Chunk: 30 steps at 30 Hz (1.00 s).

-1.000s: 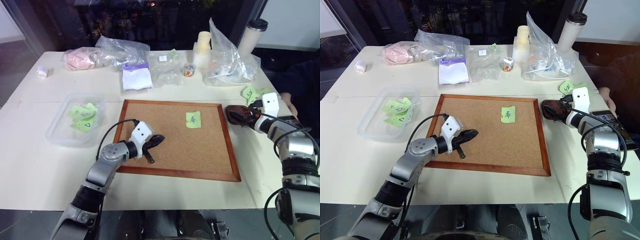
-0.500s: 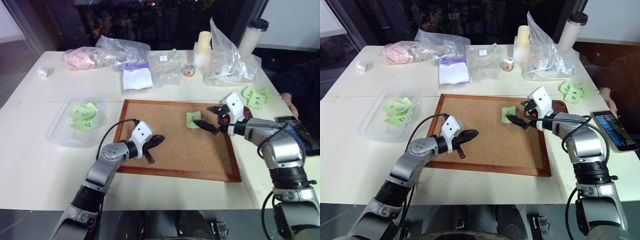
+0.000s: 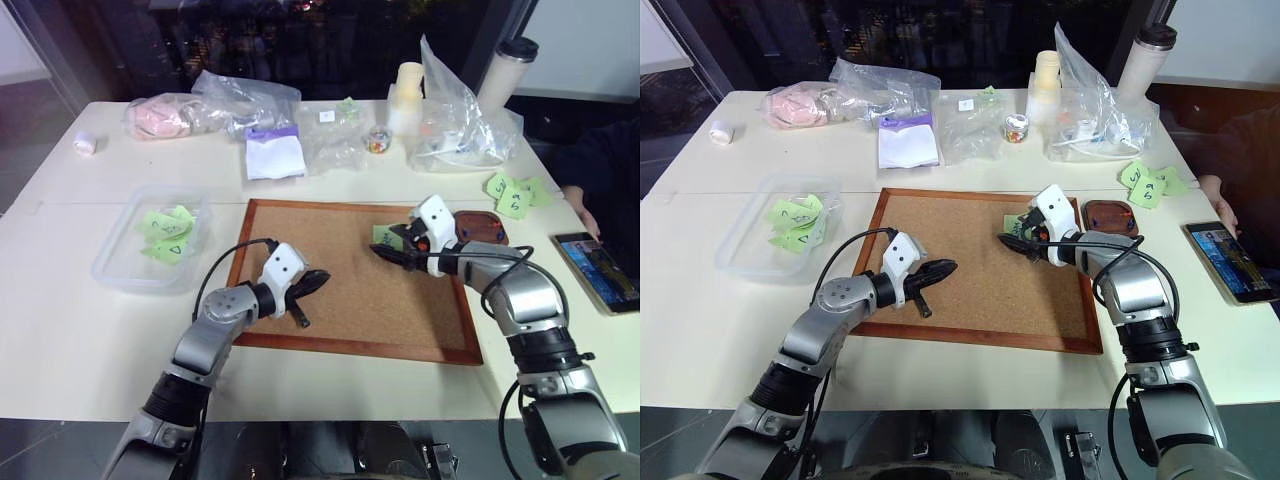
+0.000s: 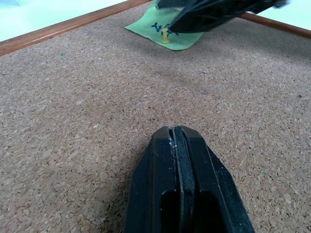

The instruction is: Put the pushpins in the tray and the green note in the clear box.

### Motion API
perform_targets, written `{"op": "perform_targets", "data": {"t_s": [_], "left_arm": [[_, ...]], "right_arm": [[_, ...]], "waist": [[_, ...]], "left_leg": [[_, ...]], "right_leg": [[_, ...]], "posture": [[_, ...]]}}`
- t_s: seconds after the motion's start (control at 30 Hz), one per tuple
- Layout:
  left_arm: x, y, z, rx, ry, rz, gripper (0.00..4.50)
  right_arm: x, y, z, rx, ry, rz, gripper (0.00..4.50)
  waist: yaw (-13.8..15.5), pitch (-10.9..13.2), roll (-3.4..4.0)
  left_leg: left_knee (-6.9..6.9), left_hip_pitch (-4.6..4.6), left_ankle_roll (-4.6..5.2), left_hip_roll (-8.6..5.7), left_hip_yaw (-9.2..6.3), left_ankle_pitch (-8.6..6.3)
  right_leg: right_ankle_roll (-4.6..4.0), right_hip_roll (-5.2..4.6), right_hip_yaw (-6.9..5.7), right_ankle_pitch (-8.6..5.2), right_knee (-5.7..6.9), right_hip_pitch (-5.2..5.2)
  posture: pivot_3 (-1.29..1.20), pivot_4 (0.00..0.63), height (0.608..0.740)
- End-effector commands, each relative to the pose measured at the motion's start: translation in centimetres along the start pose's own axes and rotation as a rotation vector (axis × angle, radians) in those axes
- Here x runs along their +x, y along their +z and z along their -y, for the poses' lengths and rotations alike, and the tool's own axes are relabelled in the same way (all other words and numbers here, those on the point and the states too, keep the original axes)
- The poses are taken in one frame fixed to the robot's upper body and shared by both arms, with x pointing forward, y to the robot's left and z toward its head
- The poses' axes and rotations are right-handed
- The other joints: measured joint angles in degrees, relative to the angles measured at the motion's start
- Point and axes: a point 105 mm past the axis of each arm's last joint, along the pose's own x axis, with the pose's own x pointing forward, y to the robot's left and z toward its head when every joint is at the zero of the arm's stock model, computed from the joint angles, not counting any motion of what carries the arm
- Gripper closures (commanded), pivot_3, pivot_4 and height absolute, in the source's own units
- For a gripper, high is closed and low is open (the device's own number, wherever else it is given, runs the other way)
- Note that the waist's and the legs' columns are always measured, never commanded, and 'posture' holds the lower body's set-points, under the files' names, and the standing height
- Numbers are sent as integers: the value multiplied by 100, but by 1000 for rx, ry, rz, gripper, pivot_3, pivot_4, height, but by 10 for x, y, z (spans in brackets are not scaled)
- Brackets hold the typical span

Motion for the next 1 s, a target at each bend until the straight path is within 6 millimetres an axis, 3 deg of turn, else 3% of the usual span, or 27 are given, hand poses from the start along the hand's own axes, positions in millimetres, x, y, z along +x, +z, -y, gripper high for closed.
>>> {"op": "perform_targets", "data": {"t_s": [0.03,0.47,0.77,0.9,1.0], "left_arm": [[-1,-23,5,-52,-3,-79,4500],[-3,-23,5,-55,4,-79,4500],[-2,-22,5,-53,3,-77,4500],[-1,-22,5,-55,3,-77,4500],[-2,-25,6,-61,5,-82,4500]], "right_arm": [[3,12,1,-35,1,41,3225],[7,9,-7,-27,28,42,3225],[11,-6,-9,-3,28,2,3225],[11,-6,-7,7,21,13,4463],[10,0,-9,3,31,31,4463]], "waist": [[-2,0,0],[-10,0,0],[-10,0,0],[-12,0,0],[-12,0,0]], "left_leg": [[0,0,0,0,0,0],[-3,0,0,1,0,0],[-4,1,0,1,0,0],[-4,2,0,1,0,0],[-4,2,0,1,0,0]], "right_leg": [[0,0,0,0,0,0],[0,1,0,0,0,-1],[0,0,0,0,0,0],[0,1,0,0,0,0],[0,1,0,0,0,0]], "posture": [[0,150,740],[0,150,740],[0,150,740],[0,150,740],[0,150,740]]}}
